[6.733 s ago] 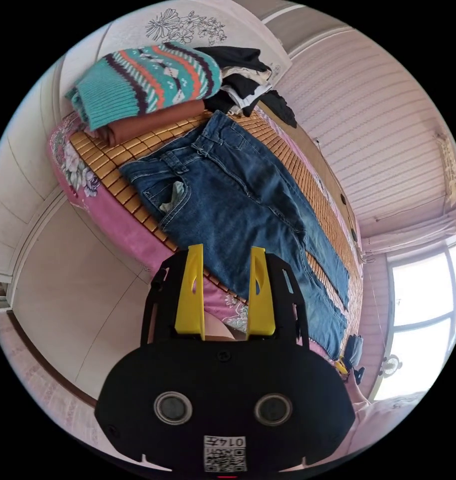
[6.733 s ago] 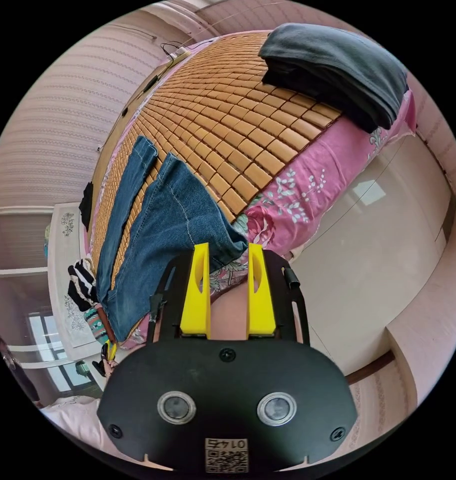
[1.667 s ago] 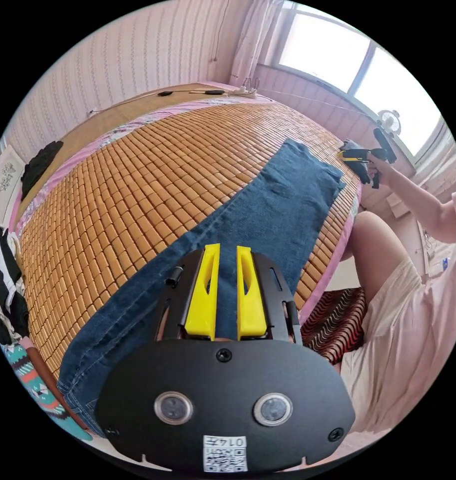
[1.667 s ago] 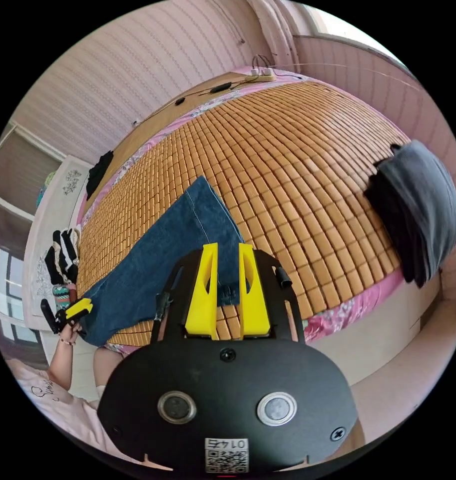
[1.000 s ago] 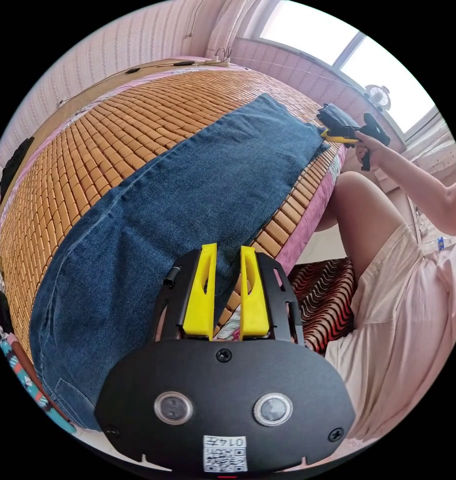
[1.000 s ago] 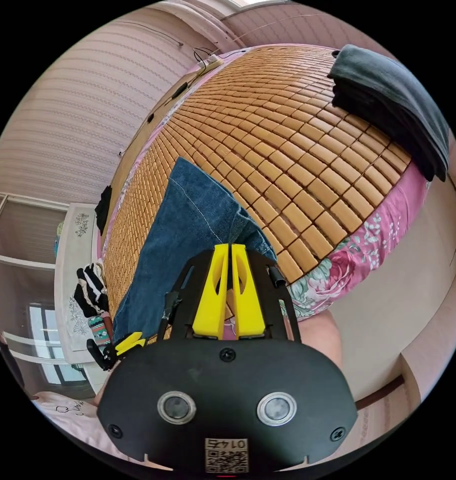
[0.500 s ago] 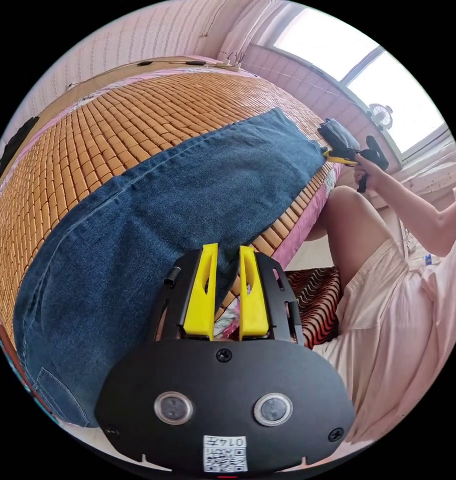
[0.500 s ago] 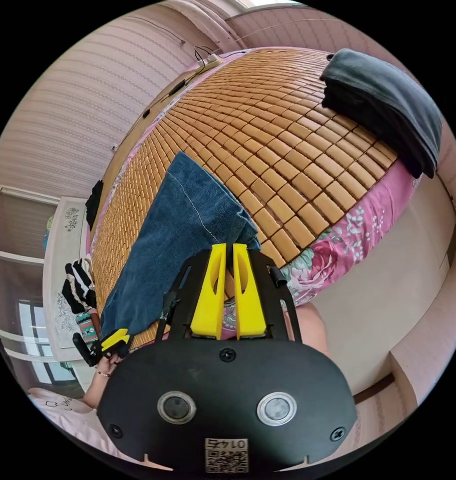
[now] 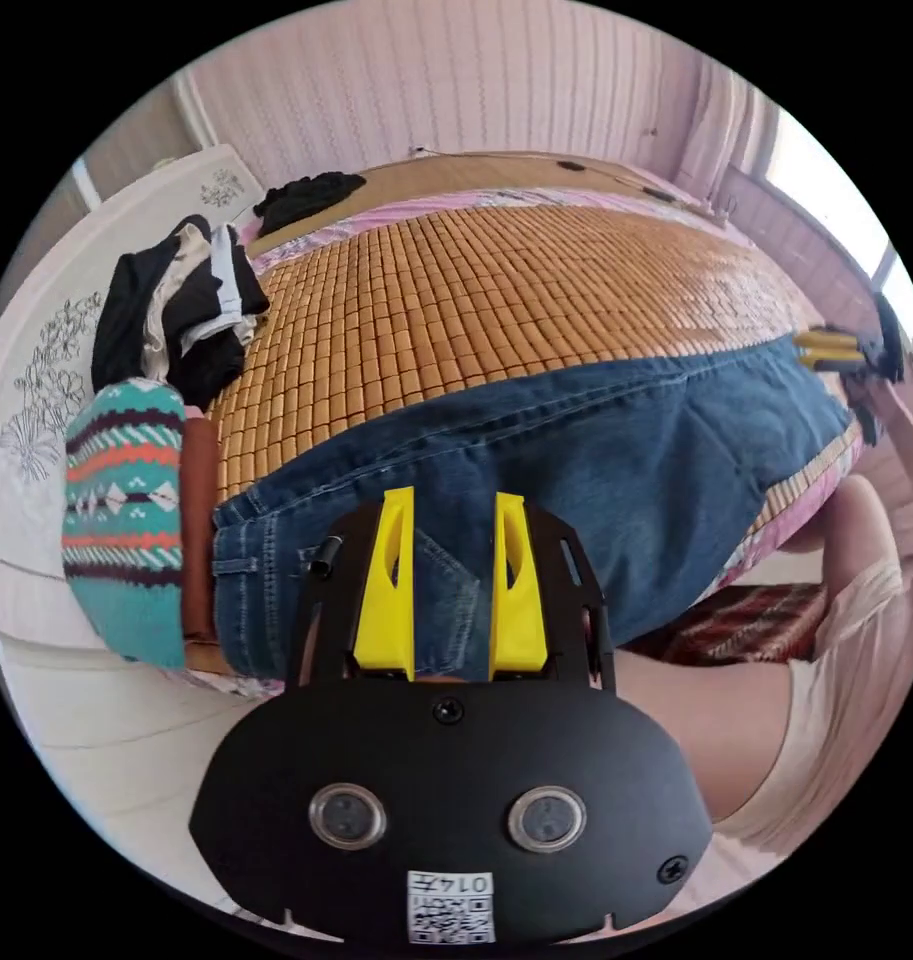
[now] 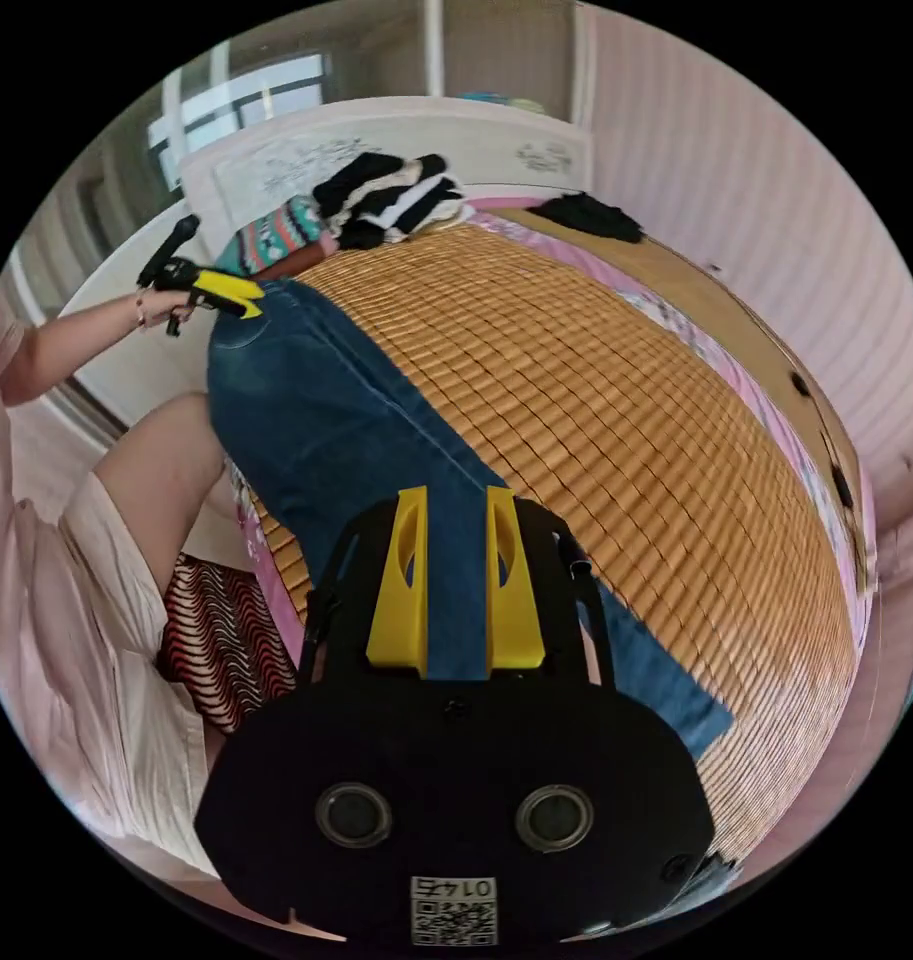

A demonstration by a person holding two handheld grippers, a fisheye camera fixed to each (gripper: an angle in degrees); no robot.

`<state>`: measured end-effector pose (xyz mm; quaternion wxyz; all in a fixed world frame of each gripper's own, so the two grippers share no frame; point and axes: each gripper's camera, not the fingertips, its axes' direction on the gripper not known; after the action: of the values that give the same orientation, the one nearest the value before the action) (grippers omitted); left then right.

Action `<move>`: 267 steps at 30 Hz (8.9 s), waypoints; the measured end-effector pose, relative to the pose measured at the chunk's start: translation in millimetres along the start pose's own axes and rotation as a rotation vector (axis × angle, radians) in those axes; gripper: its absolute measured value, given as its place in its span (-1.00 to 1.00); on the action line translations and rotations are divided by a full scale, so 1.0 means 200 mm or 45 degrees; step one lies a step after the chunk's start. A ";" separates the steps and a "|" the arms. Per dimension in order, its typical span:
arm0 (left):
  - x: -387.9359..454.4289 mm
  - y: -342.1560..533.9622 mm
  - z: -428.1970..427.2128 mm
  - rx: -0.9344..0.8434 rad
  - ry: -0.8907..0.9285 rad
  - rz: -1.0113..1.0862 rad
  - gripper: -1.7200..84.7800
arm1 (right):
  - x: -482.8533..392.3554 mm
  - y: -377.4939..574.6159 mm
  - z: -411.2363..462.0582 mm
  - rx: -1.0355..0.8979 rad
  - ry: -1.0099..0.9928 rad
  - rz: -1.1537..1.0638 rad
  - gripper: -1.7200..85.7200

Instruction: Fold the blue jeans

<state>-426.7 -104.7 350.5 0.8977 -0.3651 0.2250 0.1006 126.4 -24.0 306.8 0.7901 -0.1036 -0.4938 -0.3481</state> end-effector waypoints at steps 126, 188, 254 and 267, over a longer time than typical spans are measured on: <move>1.87 -0.30 1.55 -0.009 0.500 0.537 -0.98 | 0.23 0.12 0.36 -0.099 0.007 0.609 -0.93; 3.45 -2.10 1.46 0.446 1.095 0.811 -0.96 | -0.06 2.99 -2.18 1.588 0.207 1.272 -0.90; 1.38 -0.94 1.41 -0.008 0.701 -0.061 -0.98 | -0.57 0.66 0.64 -0.070 -0.202 0.547 -0.96; 1.43 -0.84 1.26 0.018 0.781 -0.090 -0.78 | -0.58 0.58 0.74 -0.108 -0.001 0.448 -0.76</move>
<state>-34.5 -43.4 476.2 0.7933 -0.3800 0.4734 -0.0474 66.3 188.7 302.6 0.8336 -0.2218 -0.4532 -0.2248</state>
